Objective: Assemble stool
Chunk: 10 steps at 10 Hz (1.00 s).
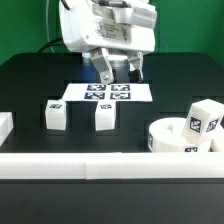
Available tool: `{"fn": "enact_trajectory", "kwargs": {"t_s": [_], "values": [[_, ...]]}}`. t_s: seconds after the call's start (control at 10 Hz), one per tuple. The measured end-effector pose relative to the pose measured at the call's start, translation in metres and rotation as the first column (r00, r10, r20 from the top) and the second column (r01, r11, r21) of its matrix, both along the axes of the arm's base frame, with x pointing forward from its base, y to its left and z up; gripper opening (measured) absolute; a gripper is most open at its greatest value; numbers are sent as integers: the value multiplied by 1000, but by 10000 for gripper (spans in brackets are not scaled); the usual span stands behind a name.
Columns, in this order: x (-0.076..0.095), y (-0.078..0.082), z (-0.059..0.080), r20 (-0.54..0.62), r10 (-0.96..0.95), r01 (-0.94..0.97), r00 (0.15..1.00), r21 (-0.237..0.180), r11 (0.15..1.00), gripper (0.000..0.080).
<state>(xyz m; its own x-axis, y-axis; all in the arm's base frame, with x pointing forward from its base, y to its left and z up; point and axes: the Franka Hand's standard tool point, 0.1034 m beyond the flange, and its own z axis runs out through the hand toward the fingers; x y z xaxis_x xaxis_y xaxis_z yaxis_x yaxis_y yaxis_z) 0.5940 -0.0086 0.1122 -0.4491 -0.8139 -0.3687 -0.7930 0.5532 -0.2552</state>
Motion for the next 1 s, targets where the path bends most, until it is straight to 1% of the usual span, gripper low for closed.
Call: {"fn": "enact_trajectory", "kwargs": {"t_s": [0.1, 0.2, 0.3, 0.4, 0.5, 0.6, 0.8, 0.9, 1.0], "values": [[0, 0, 0, 15, 113, -112, 993, -55, 992, 649], [2, 10, -5, -13, 279, -278, 960, -109, 954, 649], [1, 25, -10, -74, 474, -480, 877, -141, 866, 649], [2, 31, -9, -100, 597, -605, 796, -152, 782, 649], [4, 31, -8, -98, 663, -668, 742, -184, 721, 649], [4, 27, -10, -91, 685, -686, 723, -211, 696, 649], [4, 28, -10, -98, 777, -770, 622, -257, 584, 649], [4, 28, -11, -114, 829, -818, 547, -282, 501, 649], [3, 31, -14, -171, 908, -894, 382, -318, 316, 649]]}}
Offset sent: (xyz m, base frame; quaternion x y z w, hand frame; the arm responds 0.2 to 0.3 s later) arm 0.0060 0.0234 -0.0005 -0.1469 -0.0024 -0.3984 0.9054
